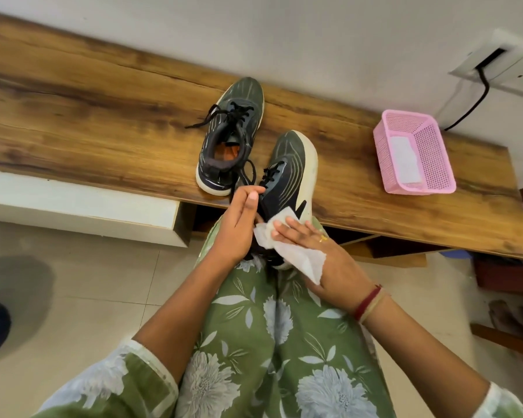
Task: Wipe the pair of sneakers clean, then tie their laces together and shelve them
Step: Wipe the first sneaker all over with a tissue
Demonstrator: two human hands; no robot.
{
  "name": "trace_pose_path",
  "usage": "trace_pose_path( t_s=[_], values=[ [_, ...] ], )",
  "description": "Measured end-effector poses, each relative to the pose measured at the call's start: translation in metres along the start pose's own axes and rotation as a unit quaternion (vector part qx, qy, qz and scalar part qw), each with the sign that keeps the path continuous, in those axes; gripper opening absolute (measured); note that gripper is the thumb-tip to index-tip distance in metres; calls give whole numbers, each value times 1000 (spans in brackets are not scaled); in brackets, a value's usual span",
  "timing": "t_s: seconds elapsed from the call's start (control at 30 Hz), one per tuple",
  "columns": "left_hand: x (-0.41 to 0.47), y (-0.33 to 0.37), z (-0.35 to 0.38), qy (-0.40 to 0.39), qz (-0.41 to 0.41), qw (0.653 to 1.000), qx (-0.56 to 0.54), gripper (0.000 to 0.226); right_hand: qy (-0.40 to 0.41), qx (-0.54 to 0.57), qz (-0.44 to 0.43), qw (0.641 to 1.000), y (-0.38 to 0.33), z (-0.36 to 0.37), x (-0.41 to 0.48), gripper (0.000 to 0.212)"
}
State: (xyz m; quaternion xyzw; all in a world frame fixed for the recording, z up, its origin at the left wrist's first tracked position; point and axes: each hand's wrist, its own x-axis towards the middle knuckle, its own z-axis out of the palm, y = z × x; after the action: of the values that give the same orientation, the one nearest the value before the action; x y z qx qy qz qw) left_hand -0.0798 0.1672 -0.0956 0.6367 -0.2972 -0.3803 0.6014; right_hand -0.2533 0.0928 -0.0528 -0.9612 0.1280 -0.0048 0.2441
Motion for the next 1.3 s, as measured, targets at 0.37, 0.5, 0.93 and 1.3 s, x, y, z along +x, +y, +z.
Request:
trace_pose_path(
  t_s=[0.37, 0.5, 0.93, 1.3],
  values=[
    [-7, 9, 1, -24, 31, 996, 83, 32, 37, 72, 43, 996, -1, 13, 3, 54],
    [-13, 13, 2, -11, -21, 995, 97, 23, 25, 148, 40, 988, 2, 3, -10, 46],
    [1, 47, 19, 79, -196, 976, 49, 47, 113, 125, 99, 981, 9, 3, 22, 47],
    [31, 44, 28, 13, -269, 963, -22, 28, 154, 144, 145, 967, 10, 5, 24, 49]
  ],
)
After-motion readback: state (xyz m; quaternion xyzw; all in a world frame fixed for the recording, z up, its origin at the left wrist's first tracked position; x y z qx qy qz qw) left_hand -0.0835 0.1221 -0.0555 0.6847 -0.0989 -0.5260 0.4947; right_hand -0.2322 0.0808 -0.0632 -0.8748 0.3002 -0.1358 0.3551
